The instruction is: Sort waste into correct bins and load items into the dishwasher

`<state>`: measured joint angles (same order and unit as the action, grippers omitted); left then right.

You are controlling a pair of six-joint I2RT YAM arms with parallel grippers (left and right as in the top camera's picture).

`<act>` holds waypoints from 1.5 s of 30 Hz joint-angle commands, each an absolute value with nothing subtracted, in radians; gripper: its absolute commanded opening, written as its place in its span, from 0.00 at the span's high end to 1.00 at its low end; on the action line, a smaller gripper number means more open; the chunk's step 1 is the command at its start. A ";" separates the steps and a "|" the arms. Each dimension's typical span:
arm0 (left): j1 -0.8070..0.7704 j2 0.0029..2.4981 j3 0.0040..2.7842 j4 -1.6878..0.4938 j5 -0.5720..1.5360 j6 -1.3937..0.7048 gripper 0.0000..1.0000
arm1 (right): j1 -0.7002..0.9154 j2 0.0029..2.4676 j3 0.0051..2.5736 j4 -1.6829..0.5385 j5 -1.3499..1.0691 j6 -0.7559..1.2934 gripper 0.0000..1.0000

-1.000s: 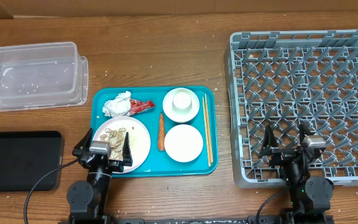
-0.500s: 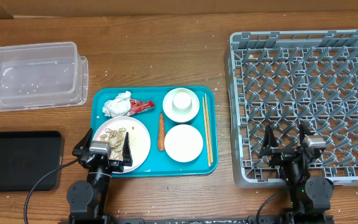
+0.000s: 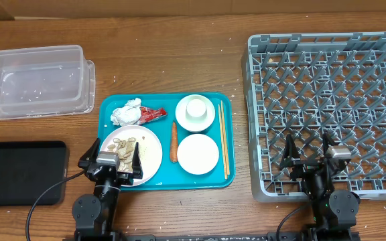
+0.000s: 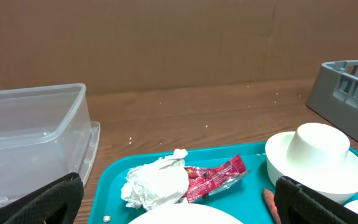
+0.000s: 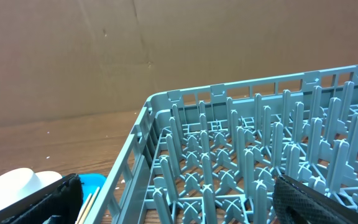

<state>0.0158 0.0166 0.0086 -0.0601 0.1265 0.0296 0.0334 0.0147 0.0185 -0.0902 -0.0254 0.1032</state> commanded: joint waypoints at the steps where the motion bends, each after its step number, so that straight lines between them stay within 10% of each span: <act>1: 0.025 0.004 0.005 -0.024 0.188 -0.016 0.00 | 0.033 0.003 0.008 -0.084 -0.020 0.097 0.00; 10: 0.026 0.004 0.011 0.134 0.579 -0.226 0.00 | 0.033 0.003 0.008 -0.084 -0.020 0.097 0.00; 17: 0.026 0.069 0.228 -0.146 0.424 -0.245 0.00 | 0.033 0.003 0.008 -0.084 -0.020 0.097 0.00; 34: 0.025 0.982 1.020 -0.575 0.761 -0.134 0.00 | 0.033 0.003 0.008 -0.084 -0.020 0.097 0.00; 45: -0.199 1.253 1.207 -0.942 0.212 -0.300 0.00 | 0.033 0.003 0.008 -0.084 -0.020 0.097 0.00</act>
